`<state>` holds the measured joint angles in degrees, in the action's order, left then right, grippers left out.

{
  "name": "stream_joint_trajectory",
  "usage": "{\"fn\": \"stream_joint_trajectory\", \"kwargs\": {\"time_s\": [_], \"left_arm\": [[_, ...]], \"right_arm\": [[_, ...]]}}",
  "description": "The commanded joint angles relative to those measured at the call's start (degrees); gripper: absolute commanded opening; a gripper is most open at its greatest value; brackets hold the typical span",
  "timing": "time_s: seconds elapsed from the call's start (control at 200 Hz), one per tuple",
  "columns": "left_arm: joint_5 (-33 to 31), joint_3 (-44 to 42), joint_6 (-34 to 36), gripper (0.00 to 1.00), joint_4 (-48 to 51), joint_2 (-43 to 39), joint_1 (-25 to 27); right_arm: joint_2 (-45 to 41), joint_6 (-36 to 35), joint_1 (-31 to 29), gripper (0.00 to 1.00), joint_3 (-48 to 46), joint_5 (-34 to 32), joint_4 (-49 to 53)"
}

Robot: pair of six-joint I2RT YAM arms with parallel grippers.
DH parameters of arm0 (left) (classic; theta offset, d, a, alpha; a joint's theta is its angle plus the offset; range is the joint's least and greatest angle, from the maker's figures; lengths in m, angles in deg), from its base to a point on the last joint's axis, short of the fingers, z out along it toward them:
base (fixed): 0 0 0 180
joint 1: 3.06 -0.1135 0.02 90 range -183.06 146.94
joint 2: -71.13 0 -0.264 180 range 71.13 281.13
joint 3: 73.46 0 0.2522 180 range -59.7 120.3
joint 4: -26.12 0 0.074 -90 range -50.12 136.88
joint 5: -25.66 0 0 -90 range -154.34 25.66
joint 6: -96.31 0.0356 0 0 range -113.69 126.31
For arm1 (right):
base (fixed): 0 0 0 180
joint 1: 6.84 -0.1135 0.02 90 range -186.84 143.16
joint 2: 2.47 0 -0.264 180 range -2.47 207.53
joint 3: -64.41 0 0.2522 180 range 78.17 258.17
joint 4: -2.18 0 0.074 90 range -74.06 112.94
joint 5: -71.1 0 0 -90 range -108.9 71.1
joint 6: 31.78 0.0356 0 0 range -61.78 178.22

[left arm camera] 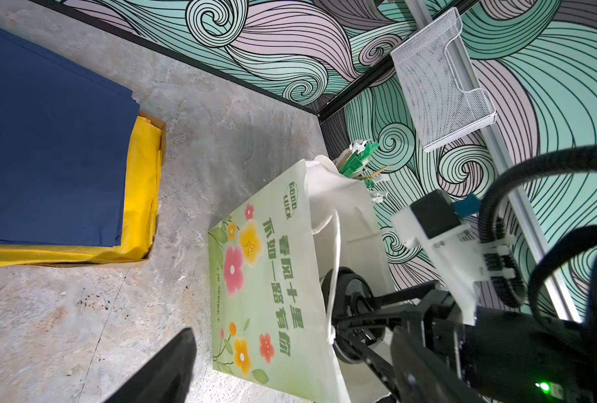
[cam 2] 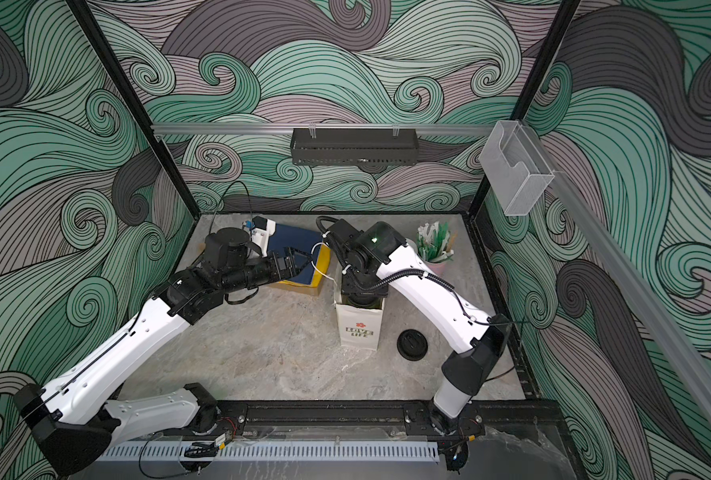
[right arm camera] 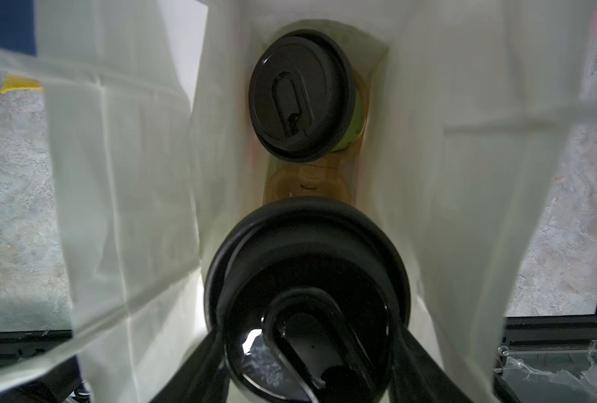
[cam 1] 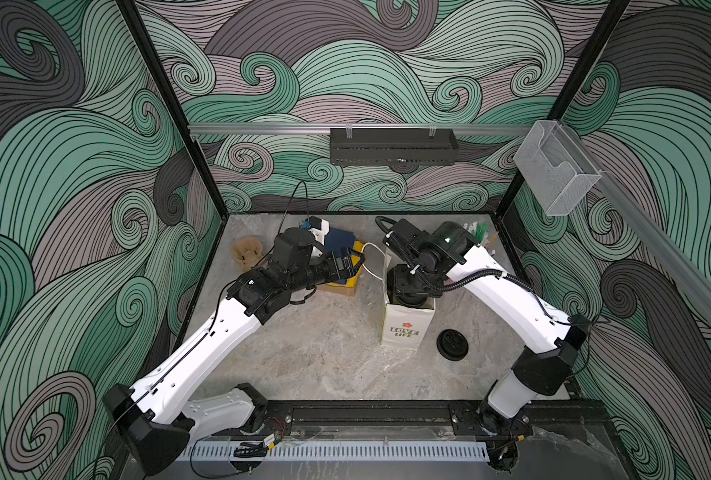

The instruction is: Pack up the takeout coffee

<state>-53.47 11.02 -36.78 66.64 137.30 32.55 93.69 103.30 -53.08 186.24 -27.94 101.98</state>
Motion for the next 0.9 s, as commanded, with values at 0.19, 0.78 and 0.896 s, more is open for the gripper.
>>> {"fn": "stream_joint_trajectory", "kwargs": {"time_s": [0.19, 0.78, 0.896], "left_arm": [[1.43, 1.07, -0.55, 0.85, -1.67, 1.68, -0.61], [2.92, -0.14, -2.08, 0.71, -4.42, 2.38, -0.64], [3.18, -0.27, -2.16, 0.65, -4.58, 2.74, -0.64]], "right_arm": [[0.91, 2.88, -0.08, 0.63, -3.57, -0.76, -2.05], [-0.39, 2.67, 2.29, 0.63, -11.48, 3.58, -8.95], [-0.11, 2.40, 2.87, 0.63, -12.22, 3.97, -9.70]]}}
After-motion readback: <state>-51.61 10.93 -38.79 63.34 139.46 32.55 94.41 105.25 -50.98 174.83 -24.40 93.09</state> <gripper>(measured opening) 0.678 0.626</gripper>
